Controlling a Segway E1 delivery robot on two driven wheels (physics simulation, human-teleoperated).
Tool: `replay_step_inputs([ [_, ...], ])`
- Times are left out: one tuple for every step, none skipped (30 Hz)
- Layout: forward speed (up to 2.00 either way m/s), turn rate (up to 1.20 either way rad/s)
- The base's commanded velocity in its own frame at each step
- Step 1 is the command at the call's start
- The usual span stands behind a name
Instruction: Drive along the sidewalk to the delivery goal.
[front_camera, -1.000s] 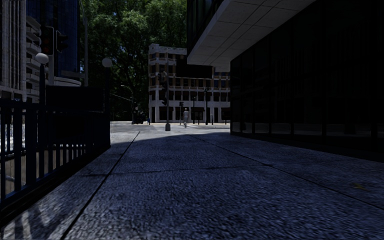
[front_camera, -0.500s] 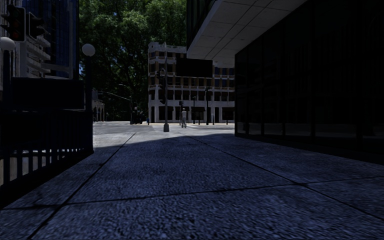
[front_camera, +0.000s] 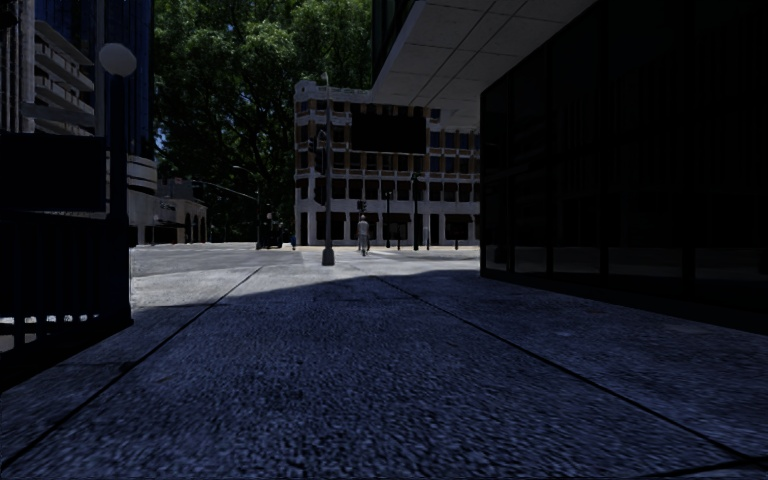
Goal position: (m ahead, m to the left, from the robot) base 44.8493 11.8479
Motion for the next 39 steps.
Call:
replay_step_inputs([
  [1.99,0.00],
  [1.99,0.00],
  [1.99,0.00],
  [1.99,0.00],
  [1.99,0.00],
  [1.99,0.00],
  [1.99,0.00],
  [1.99,0.00],
  [1.99,0.00],
  [1.99,0.00],
  [1.99,0.00],
  [1.99,0.00],
  [1.99,0.00],
  [1.99,0.00],
  [1.99,0.00],
  [1.99,0.00],
  [1.99,0.00],
  [1.99,0.00],
  [1.99,0.00],
  [1.99,0.00],
  [1.99,0.00],
  [1.99,0.00],
  [1.99,0.00],
  [1.99,0.00],
  [1.99,0.00],
  [1.99,0.00],
  [1.99,0.00],
  [1.98,0.00],
  [1.97,0.00],
  [1.97,0.00],
  [1.97,0.00],
  [1.97,0.00],
  [1.97,0.00],
  [1.97,0.00],
  [1.96,0.00],
  [1.96,0.00],
  [1.96,0.00],
  [1.96,0.00],
  [1.96,0.00],
])
